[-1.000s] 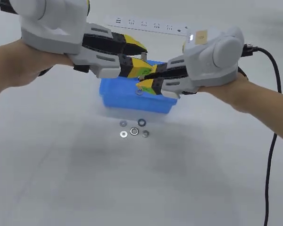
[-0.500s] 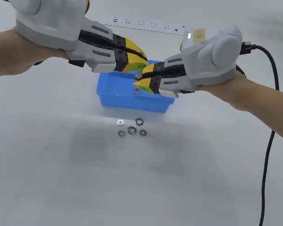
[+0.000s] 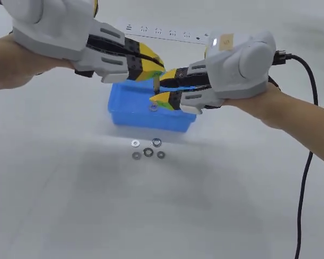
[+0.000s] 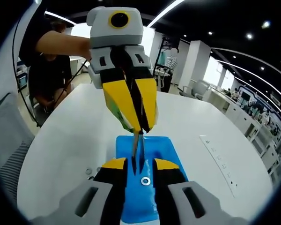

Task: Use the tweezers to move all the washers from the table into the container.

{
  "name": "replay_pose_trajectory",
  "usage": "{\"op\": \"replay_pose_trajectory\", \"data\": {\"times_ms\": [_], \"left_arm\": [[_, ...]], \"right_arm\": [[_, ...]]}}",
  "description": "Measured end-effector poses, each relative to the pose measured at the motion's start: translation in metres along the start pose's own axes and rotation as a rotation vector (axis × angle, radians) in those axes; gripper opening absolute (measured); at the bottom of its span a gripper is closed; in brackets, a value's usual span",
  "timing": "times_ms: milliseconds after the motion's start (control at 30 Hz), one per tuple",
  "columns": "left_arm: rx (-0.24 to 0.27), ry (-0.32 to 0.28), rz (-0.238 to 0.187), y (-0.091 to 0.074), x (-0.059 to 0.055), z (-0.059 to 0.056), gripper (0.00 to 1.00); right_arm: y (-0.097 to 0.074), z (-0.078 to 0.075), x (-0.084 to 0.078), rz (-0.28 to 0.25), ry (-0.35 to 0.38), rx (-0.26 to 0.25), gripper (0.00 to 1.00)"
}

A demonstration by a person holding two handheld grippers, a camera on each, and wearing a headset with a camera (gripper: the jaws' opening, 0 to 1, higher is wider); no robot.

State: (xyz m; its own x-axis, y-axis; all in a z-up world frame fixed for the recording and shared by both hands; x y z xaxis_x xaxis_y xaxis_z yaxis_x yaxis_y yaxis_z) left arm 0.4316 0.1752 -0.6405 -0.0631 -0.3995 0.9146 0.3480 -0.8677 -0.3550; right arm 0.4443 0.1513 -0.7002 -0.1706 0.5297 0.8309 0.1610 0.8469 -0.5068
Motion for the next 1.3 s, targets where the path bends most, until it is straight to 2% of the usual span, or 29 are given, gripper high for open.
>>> {"op": "replay_pose_trajectory", "data": {"times_ms": [133,267,400,567,733,833,900,1067,1167,1300], "left_arm": [[0.013,-0.005,0.017,-0.002,0.002,-0.001,0.05],[0.029,-0.001,0.014,-0.008,0.005,-0.001,0.05],[0.042,0.005,0.003,-0.016,0.012,0.001,0.05],[0.054,0.021,0.000,-0.024,0.017,-0.003,0.05],[0.048,0.036,0.006,-0.029,0.021,-0.014,0.05],[0.035,0.043,0.004,-0.031,0.025,-0.019,0.05],[0.034,0.046,0.001,-0.032,0.028,-0.025,0.05],[0.037,0.041,-0.015,-0.037,0.032,-0.037,0.05],[0.021,0.040,-0.016,-0.037,0.031,-0.048,0.05],[0.009,0.037,-0.008,-0.037,0.026,-0.058,0.05]], "right_arm": [[-0.004,-0.003,-0.008,0.035,-0.019,-0.033,0.29],[-0.012,-0.002,-0.010,0.017,0.013,-0.074,0.33],[-0.019,0.010,-0.011,0.030,-0.035,-0.075,0.43],[-0.030,0.028,-0.014,0.021,-0.034,-0.092,0.52],[-0.040,0.049,-0.016,-0.001,-0.005,-0.092,0.65],[-0.046,0.062,-0.017,-0.033,0.096,-0.080,0.76],[-0.050,0.065,-0.020,-0.034,0.123,-0.083,0.82],[-0.058,0.073,-0.027,-0.035,0.193,-0.099,0.92],[-0.063,0.082,-0.026,-0.061,0.229,-0.102,0.99],[-0.065,0.092,-0.032,-0.054,0.245,-0.090,1.00]]}}
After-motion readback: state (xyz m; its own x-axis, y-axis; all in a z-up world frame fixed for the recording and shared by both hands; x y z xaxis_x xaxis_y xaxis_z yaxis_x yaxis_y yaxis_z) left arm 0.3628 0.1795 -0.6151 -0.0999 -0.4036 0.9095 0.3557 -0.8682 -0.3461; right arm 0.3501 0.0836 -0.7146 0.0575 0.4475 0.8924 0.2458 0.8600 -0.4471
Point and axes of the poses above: the centre of the closed fingertips' face, and the gripper's own axes: y roughly forward along the fingers, z roughly to its left, x roughly out of its top, the point moved 3 cm from there along -y, roughly backward along the fingers, and after that the axes turned 2 degrees about -x, right-handed, at the moved point
